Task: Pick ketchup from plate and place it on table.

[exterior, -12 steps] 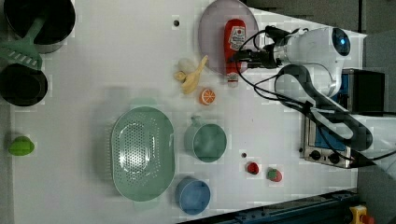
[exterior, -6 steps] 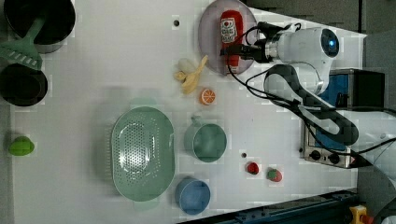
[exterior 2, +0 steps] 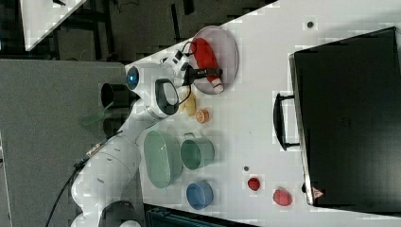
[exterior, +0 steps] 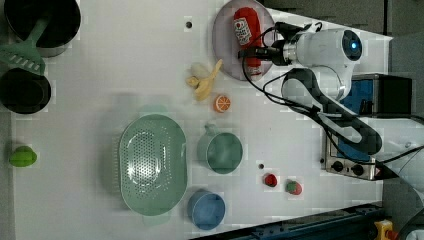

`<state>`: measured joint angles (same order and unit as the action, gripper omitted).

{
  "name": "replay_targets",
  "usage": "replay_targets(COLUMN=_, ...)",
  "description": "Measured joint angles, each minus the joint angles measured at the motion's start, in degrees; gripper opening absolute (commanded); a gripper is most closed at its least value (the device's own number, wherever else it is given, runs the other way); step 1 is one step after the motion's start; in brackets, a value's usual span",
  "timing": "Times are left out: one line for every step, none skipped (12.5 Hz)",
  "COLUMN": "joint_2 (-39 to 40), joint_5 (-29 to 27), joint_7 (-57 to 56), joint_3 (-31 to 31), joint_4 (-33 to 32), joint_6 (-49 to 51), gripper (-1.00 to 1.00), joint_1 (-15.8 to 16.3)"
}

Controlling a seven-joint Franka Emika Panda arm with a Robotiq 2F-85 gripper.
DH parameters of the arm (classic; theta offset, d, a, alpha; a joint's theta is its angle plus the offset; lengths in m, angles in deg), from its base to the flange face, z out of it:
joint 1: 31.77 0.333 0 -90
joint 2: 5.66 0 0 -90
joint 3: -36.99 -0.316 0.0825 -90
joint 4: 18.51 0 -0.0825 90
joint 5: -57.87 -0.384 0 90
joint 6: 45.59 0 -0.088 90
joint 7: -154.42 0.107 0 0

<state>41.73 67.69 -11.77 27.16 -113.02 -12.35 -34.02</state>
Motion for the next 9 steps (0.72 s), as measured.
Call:
replay_targets(joint_2=-0.06, joint_5=-0.28, joint_7=0.0, joint_3=-0.1, joint_4=0.56, joint_6=-0.03, gripper=0.21, joint_1=-0.05)
replay_targets(joint_2=-0.14, joint_5=-0.5, joint_7=0.0, joint_3=-0.07, joint_4=1.12, joint_6=-0.03, gripper=0.21, joint_1=0.01)
replay_targets(joint_2=-0.14, joint_5=-0.5, joint_7=0.0, joint_3=-0.13, joint_4=1.96, joint_6=0.2, gripper=0.21, joint_1=0.05)
replay_targets(joint_2=-0.28, joint_5=-0.52, joint_7=0.0, joint_3=-0.18, joint_4=2.8, joint_6=1.06, gripper=0.21, joint_1=0.05)
replay_targets(joint_2=-0.76, joint_5=-0.52, joint_7=0.0, joint_3=-0.13, joint_4=3.47, joint_6=2.94, gripper=0.21, joint_1=0.09)
replay_targets(joint_2=-1.9, joint_5=-0.52, joint_7=0.0, joint_3=-0.1, joint_4=3.58, joint_6=6.35, gripper=0.21, joint_1=0.04)
replay_targets(joint_2=-3.66, joint_5=-1.55, joint_7=0.0, joint_3=0.08, joint_4=3.58, joint_6=10.49, gripper=0.21, joint_1=0.1)
replay_targets(joint_2=-5.74, joint_5=-4.11, joint_7=0.03, joint_3=0.12, joint_4=3.69, joint_6=13.96, gripper=0.21, joint_1=-0.03)
replay_targets(joint_2=-7.92, joint_5=-5.97, joint_7=0.03, joint_3=-0.41, joint_4=3.69, joint_6=17.26, gripper=0.21, joint_1=-0.67)
